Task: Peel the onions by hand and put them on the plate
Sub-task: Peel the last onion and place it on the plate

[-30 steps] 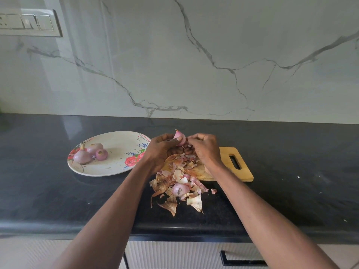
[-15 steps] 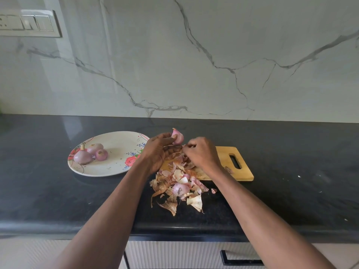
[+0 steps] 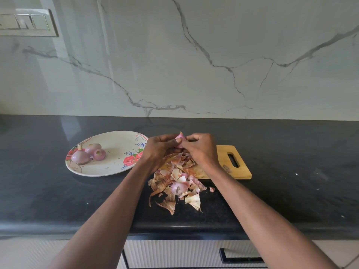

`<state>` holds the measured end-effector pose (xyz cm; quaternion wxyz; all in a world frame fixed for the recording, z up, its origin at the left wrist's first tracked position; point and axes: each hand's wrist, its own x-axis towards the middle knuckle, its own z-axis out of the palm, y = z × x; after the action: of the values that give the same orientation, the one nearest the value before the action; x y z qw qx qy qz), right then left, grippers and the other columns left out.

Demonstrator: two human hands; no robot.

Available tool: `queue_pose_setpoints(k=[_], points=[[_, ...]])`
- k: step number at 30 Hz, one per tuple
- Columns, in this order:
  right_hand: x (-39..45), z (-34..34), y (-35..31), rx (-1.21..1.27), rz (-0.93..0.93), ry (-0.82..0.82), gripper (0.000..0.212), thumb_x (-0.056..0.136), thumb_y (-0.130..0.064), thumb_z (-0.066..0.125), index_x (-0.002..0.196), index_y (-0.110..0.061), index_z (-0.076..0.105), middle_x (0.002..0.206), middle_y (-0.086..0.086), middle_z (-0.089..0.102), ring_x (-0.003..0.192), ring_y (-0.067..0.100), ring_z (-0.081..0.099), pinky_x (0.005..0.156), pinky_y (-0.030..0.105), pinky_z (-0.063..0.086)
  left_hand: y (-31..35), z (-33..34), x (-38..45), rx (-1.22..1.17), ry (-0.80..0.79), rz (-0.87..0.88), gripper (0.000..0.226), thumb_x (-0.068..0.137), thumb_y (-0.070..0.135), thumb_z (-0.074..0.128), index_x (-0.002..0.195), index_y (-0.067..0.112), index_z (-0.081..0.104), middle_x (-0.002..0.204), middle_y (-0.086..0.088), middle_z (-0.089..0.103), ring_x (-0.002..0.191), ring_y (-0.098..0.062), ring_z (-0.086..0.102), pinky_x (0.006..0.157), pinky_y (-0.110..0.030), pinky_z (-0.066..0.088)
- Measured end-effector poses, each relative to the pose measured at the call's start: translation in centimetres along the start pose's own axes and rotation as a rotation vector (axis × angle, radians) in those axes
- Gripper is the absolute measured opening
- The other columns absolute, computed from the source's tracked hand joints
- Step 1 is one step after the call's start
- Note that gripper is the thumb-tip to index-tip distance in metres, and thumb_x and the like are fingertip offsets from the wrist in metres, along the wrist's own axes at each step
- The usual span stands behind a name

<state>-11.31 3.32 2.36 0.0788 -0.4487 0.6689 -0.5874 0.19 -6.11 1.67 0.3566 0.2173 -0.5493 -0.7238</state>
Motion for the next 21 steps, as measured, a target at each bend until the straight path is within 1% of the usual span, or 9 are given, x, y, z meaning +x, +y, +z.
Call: queue_pose_setpoints(k=[2, 4, 7, 9, 12, 13, 15, 17, 21], points=[[-0.2, 0.3, 0.2, -0.011, -0.032, 0.041, 0.018, 0.085, -0.028, 0.078, 0.082, -0.01, 0.078, 0.07, -0.003, 0.072, 0.06, 0.005, 0.066, 0.049, 0.016, 0.048, 0.0, 0.2, -0.1, 0.016, -0.007, 0.028, 0.018, 0.088, 0.0, 0.068, 0.106, -0.002, 0.074, 0.101, -0.024, 0.075, 0.082, -0.028, 0.073, 0.081, -0.036, 0.062], [-0.2, 0.5, 0.2, -0.022, -0.05, 0.07, 0.019, 0.085, -0.029, 0.078, 0.083, -0.01, 0.078, 0.071, -0.002, 0.072, 0.061, 0.011, 0.067, 0.052, 0.026, 0.055, 0.0, 0.3, -0.2, 0.015, -0.013, 0.054, 0.018, 0.089, -0.001, 0.068, 0.105, -0.001, 0.075, 0.1, -0.024, 0.075, 0.083, -0.029, 0.073, 0.081, -0.036, 0.063], [-0.2, 0.8, 0.3, -0.025, -0.061, 0.092, 0.018, 0.084, -0.03, 0.079, 0.084, -0.011, 0.079, 0.071, -0.003, 0.072, 0.062, 0.012, 0.068, 0.055, 0.034, 0.058, 0.0, 0.3, -0.2, 0.029, -0.011, 0.072, 0.018, 0.089, 0.0, 0.067, 0.106, -0.002, 0.074, 0.101, -0.024, 0.075, 0.085, -0.029, 0.073, 0.082, -0.037, 0.063], [-0.2, 0.8, 0.3, -0.012, -0.065, 0.104, 0.018, 0.083, -0.029, 0.08, 0.082, -0.011, 0.078, 0.069, -0.003, 0.072, 0.06, 0.011, 0.068, 0.054, 0.033, 0.058, 0.1, 0.3, -0.3, 0.023, -0.016, 0.07, 0.018, 0.089, 0.001, 0.067, 0.105, -0.001, 0.075, 0.099, -0.023, 0.075, 0.082, -0.028, 0.073, 0.081, -0.036, 0.063], [-0.2, 0.5, 0.3, 0.023, -0.044, 0.118, 0.018, 0.083, -0.026, 0.08, 0.073, -0.011, 0.076, 0.065, -0.005, 0.071, 0.057, 0.006, 0.066, 0.055, 0.023, 0.055, 0.0, 0.3, -0.3, 0.004, -0.026, 0.053, 0.015, 0.09, 0.002, 0.067, 0.103, -0.002, 0.075, 0.097, -0.022, 0.075, 0.077, -0.025, 0.072, 0.077, -0.032, 0.063], [-0.2, 0.3, 0.3, 0.04, -0.031, 0.103, 0.017, 0.081, -0.024, 0.081, 0.072, -0.011, 0.076, 0.064, -0.005, 0.072, 0.059, 0.008, 0.067, 0.058, 0.023, 0.055, 0.0, 0.3, -0.3, -0.003, -0.029, 0.045, 0.015, 0.091, 0.001, 0.066, 0.102, -0.002, 0.075, 0.096, -0.022, 0.075, 0.076, -0.024, 0.072, 0.075, -0.03, 0.063], [0.0, -0.1, 0.3, 0.089, 0.023, 0.064, 0.011, 0.079, -0.017, 0.082, 0.072, -0.01, 0.076, 0.067, 0.0, 0.073, 0.065, 0.018, 0.071, 0.062, 0.03, 0.059, 0.1, 0.2, -0.2, -0.034, -0.031, 0.019, 0.015, 0.093, 0.002, 0.064, 0.103, -0.004, 0.073, 0.097, -0.022, 0.075, 0.075, -0.023, 0.072, 0.071, -0.027, 0.062], [0.2, -0.3, 0.2, 0.185, 0.099, 0.051, 0.006, 0.079, -0.006, 0.079, 0.074, -0.008, 0.076, 0.069, 0.005, 0.074, 0.066, 0.023, 0.073, 0.063, 0.034, 0.061, 0.2, 0.0, -0.2, -0.081, -0.034, 0.005, 0.016, 0.094, 0.003, 0.063, 0.105, -0.006, 0.069, 0.096, -0.021, 0.074, 0.074, -0.023, 0.073, 0.068, -0.026, 0.062], [0.3, -0.8, -0.4, 0.347, 0.218, 0.075, 0.008, 0.08, 0.004, 0.072, 0.078, -0.003, 0.075, 0.071, 0.009, 0.073, 0.061, 0.016, 0.071, 0.059, 0.027, 0.059, 0.3, -0.2, 0.1, -0.14, -0.023, -0.04, 0.018, 0.097, 0.006, 0.06, 0.109, -0.007, 0.062, 0.096, -0.024, 0.072, 0.072, -0.025, 0.072, 0.065, -0.026, 0.062]])
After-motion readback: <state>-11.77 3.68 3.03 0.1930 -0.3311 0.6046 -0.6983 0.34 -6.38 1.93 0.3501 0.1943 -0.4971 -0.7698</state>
